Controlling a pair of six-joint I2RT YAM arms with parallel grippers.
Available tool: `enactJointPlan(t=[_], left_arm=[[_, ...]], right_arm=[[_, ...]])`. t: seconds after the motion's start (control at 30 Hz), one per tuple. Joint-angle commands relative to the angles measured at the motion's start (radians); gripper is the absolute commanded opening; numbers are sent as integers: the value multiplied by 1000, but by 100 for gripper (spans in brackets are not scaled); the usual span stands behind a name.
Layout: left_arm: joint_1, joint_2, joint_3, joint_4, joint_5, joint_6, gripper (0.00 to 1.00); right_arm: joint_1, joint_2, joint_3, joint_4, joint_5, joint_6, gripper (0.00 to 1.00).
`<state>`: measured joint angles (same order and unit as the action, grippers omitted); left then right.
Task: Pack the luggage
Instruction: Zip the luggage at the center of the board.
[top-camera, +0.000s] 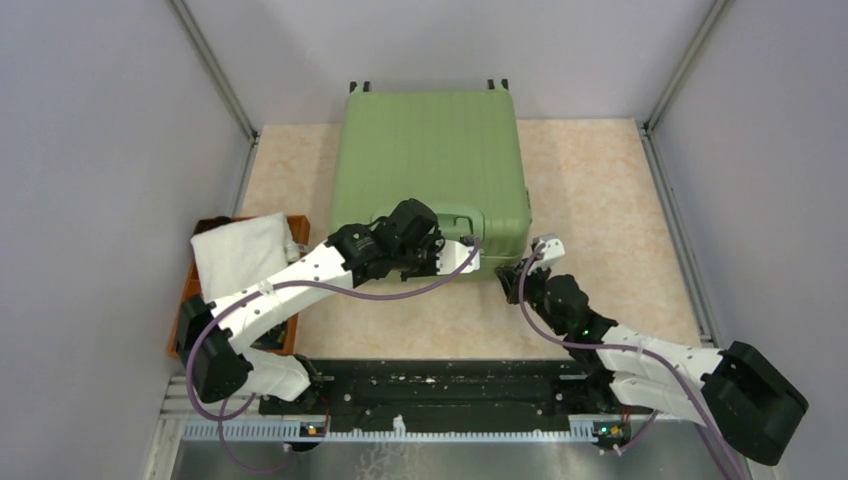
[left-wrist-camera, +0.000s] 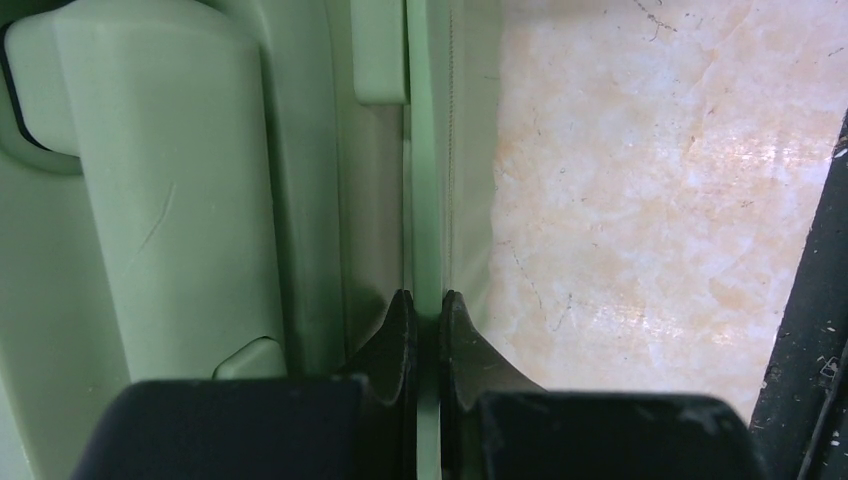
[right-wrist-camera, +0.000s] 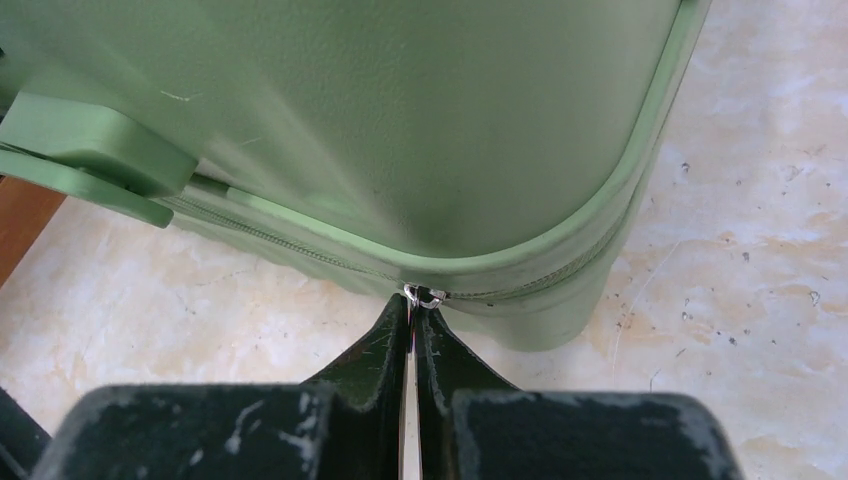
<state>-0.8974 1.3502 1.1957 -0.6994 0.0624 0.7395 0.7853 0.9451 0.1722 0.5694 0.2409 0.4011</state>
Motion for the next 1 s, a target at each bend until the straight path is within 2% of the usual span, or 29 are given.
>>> enactJointPlan(t=[0.0,0.1,0.27,0.37,0.63,0.7,0.83,0.97], left_arm=[[-26,-87,152,374,40,36,0],[-26,-104,137,365,24,64,0],[-26,-157,67,366,5,106,0],[-26,-170,48,374,-2,110,0],[-26,-145,74,370,7,100,0],[-26,-140,75,377,13,94,0],[-26,-109,87,391,26,79,0],[-27,-95,89,414,42,77,0]], right_arm=[[51,-7,88,125,-27,12,0],[-6,-104,66,-28,12,13,0],[-235,-373,-12,-221,-91,18,0],[-266,-398,-1,-263,-139,-3,0],[-263,-287,13,-177,-230,-2,0],[-227,-281,18,-150,-222,-8,0],[-60,-297,36,-138,-91,-62,0],[35,-285,22,-76,-12,-77,0]])
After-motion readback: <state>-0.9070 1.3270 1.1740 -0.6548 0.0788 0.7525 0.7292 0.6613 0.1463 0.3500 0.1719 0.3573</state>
